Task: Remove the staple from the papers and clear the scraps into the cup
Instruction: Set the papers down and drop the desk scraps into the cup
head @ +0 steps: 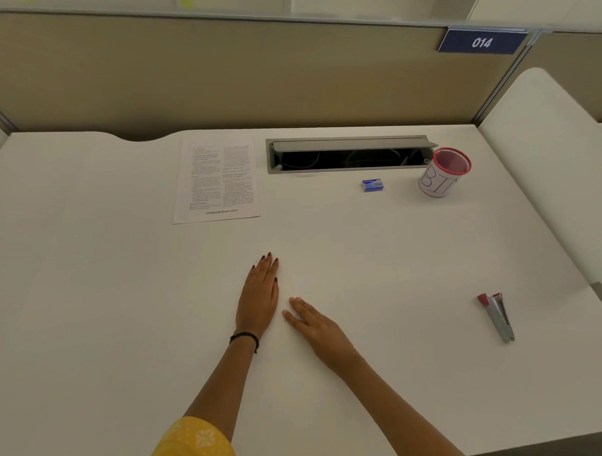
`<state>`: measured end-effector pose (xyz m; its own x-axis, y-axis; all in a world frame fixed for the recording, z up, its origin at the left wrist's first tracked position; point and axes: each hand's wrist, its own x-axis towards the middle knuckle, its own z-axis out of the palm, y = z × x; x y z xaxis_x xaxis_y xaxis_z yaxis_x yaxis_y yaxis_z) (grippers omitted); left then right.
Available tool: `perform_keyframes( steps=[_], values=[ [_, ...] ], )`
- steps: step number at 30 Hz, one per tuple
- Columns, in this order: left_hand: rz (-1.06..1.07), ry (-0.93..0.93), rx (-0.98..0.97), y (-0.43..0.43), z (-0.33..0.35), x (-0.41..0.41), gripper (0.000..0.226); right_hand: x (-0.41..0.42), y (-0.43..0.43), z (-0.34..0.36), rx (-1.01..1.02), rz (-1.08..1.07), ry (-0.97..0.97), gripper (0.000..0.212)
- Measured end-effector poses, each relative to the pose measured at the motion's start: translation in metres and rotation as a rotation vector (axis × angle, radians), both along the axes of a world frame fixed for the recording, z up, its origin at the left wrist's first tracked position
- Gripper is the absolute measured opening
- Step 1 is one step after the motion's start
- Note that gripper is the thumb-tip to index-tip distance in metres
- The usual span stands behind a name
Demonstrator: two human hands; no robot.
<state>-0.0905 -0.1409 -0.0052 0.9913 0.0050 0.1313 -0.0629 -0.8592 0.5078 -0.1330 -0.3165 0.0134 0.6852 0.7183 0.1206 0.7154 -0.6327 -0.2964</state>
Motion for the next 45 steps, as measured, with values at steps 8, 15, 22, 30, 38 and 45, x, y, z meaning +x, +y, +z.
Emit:
perform_keyframes(
  steps=[8, 15, 22, 30, 38, 45],
  values=[
    [0.005, 0.009, 0.013, 0.001, -0.002, 0.0, 0.052, 0.018, -0.003, 0.008, 0.07, -0.04, -0.003, 0.04],
    [0.004, 0.011, 0.009, 0.0, -0.002, -0.001, 0.051, 0.03, 0.01, 0.014, -0.022, -0.098, 0.085, 0.018],
    [0.006, 0.018, -0.003, 0.001, -0.003, 0.0, 0.055, 0.038, 0.017, 0.019, -0.027, -0.155, 0.184, 0.02],
    [0.001, 0.016, 0.028, 0.001, 0.0, 0.0, 0.056, 0.046, 0.015, 0.022, 0.071, -0.31, 0.351, 0.022],
    [0.001, 0.009, 0.055, 0.0, 0.001, 0.003, 0.055, 0.058, -0.02, 0.026, 0.362, -0.506, 0.56, 0.017],
    [0.008, 0.016, 0.055, -0.001, 0.0, 0.003, 0.053, 0.041, -0.005, 0.02, 0.334, -0.487, 0.627, 0.021]
  ],
)
